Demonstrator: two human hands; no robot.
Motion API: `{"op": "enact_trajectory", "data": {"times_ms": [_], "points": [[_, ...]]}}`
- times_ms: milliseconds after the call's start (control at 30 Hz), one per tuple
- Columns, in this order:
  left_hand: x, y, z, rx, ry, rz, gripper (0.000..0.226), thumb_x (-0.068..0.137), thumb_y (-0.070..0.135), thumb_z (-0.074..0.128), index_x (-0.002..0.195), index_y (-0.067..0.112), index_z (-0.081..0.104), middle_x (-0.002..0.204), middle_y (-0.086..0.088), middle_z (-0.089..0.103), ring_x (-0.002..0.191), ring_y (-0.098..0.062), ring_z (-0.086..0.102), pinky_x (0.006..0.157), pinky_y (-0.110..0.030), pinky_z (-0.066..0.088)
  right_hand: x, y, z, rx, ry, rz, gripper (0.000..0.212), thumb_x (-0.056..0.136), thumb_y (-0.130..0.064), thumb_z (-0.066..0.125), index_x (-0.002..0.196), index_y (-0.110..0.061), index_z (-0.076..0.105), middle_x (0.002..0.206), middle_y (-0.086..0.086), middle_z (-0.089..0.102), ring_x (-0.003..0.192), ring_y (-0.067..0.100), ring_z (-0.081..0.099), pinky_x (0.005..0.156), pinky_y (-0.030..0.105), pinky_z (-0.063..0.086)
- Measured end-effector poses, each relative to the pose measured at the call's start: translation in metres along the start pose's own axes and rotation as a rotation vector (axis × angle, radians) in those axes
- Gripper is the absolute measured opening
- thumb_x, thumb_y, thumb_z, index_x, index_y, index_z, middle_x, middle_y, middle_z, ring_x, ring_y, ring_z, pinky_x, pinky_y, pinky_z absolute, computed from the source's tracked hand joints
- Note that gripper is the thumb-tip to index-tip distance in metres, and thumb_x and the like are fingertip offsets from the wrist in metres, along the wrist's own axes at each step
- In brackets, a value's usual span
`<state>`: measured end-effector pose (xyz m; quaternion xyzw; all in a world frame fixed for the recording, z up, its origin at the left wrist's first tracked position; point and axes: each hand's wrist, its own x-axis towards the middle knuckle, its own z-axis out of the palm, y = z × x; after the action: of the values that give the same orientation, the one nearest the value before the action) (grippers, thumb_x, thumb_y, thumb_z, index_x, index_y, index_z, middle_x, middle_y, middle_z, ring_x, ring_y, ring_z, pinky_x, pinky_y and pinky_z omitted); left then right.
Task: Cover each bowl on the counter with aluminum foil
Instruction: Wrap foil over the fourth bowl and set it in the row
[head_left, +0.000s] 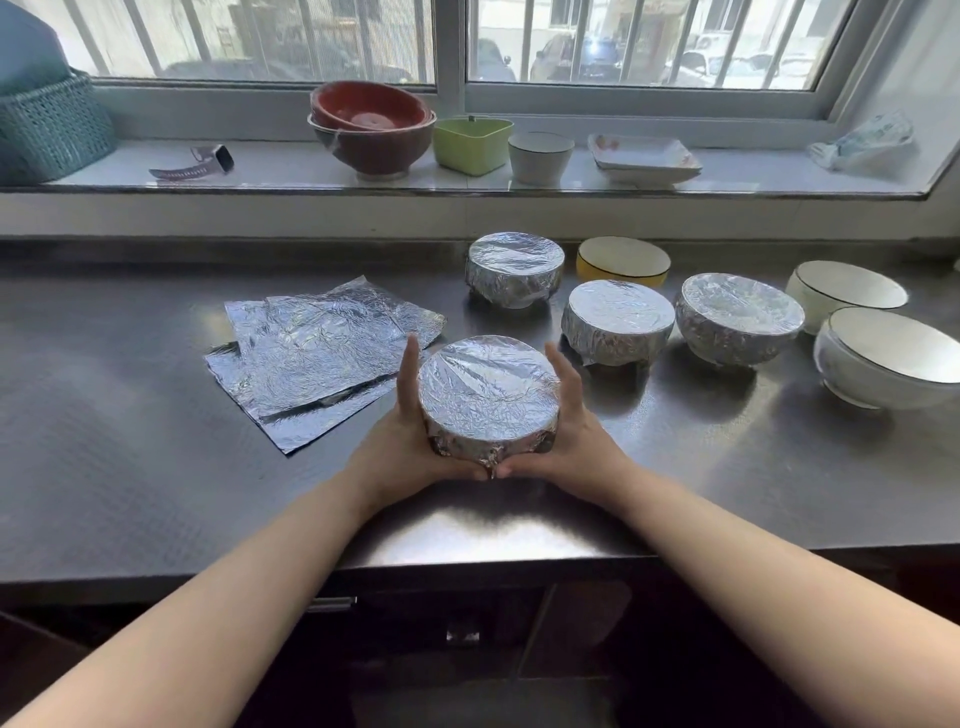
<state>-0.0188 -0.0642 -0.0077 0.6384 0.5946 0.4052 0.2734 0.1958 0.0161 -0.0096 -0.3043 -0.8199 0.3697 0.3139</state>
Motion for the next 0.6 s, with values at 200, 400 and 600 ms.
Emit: {"op": "enact_trajectory", "data": {"times_ms": [200, 400, 600], "points": [[0.003, -0.008, 0.002, 0.178, 0.018, -0.027, 0.149, 0.047, 0.066, 0.078, 0.131, 0.048, -0.045, 0.151, 0.007, 0.039, 0.137, -0.019, 0.041, 0.108, -0.031, 0.035, 0.001, -0.005, 0.0, 0.003, -0.003, 0.043, 0.141, 0.053, -0.059, 0.085, 0.139, -0.058, -0.027, 0.158, 0.009, 0.028, 0.145, 0.013, 0.03, 0.118, 0.034, 0.026], [0.006, -0.003, -0.007, 0.383, 0.023, -0.001, 0.14, 0.04, 0.073, 0.069, 0.155, 0.021, 0.009, 0.151, 0.003, 0.034, 0.139, -0.017, 0.031, 0.115, -0.031, 0.023, -0.001, -0.008, -0.008, -0.061, -0.04, 0.079, 0.149, 0.058, -0.039, 0.091, 0.135, -0.056, -0.036, 0.162, 0.008, 0.015, 0.146, 0.007, 0.024, 0.115, 0.016, 0.021], [0.001, -0.008, -0.038, 0.756, -0.243, -0.181, 0.146, 0.047, 0.091, 0.058, 0.156, 0.017, -0.005, 0.164, -0.006, -0.005, 0.15, -0.023, -0.012, 0.122, -0.04, -0.003, -0.015, -0.016, -0.022, 0.132, -0.126, 0.153, 0.142, 0.065, -0.036, 0.089, 0.144, -0.049, -0.027, 0.164, -0.007, -0.001, 0.15, 0.012, 0.01, 0.121, 0.041, 0.023]]}}
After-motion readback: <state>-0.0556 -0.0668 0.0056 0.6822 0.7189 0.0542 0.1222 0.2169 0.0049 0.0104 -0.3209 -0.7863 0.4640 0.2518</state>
